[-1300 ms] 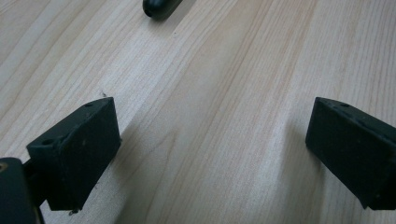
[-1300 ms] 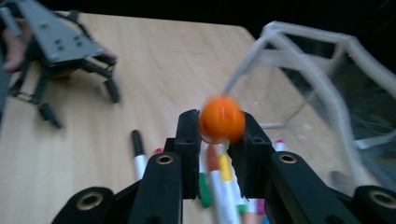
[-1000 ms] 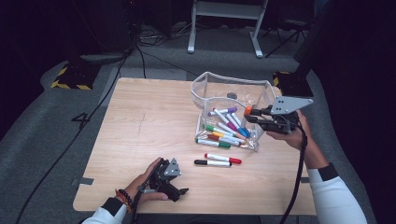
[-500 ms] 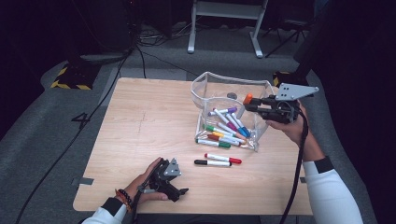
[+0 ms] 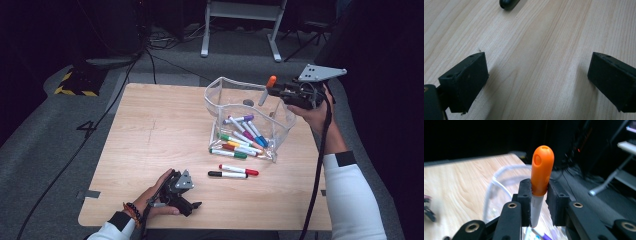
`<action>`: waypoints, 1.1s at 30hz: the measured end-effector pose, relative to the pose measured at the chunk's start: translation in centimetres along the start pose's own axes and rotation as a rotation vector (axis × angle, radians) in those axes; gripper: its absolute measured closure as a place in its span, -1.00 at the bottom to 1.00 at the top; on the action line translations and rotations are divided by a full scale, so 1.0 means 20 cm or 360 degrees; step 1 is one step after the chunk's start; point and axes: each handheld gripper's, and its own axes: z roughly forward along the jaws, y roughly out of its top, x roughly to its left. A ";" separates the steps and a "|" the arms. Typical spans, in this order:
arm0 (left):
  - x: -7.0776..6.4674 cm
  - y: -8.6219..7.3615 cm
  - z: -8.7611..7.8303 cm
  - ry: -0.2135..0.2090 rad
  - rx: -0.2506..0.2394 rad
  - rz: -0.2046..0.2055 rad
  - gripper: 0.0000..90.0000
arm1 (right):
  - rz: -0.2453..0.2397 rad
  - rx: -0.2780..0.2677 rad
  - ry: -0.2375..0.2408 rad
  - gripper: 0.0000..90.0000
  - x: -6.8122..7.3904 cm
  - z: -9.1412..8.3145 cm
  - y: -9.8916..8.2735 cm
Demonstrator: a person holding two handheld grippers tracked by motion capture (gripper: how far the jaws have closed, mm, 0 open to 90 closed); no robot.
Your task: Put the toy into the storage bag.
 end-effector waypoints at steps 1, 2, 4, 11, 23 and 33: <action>0.00 0.00 0.00 0.0000 0.0000 0.0000 -0.92 | 0.0006 0.0033 -0.0019 0.65 -0.02 0.02 -0.01; 0.00 0.00 0.00 0.0000 0.0000 0.0000 -0.92 | 0.0018 0.0047 -0.0026 0.65 -0.03 0.03 -0.02; 0.00 0.00 0.00 0.0000 0.0001 0.0001 -0.92 | 0.0037 0.0096 -0.0030 0.65 -0.05 0.06 -0.05; 0.00 0.00 0.00 0.0000 0.0000 0.0000 -0.92 | 0.0125 0.0340 -0.0023 0.64 -0.12 0.19 -0.18; 0.00 0.00 0.00 0.0000 0.0000 -0.0001 -0.93 | 0.0120 0.0803 0.0151 0.64 -0.07 0.35 -0.24; 0.00 0.00 0.00 0.0000 0.0000 0.0000 -0.92 | 0.0065 0.0842 0.0190 0.44 -0.03 0.37 -0.23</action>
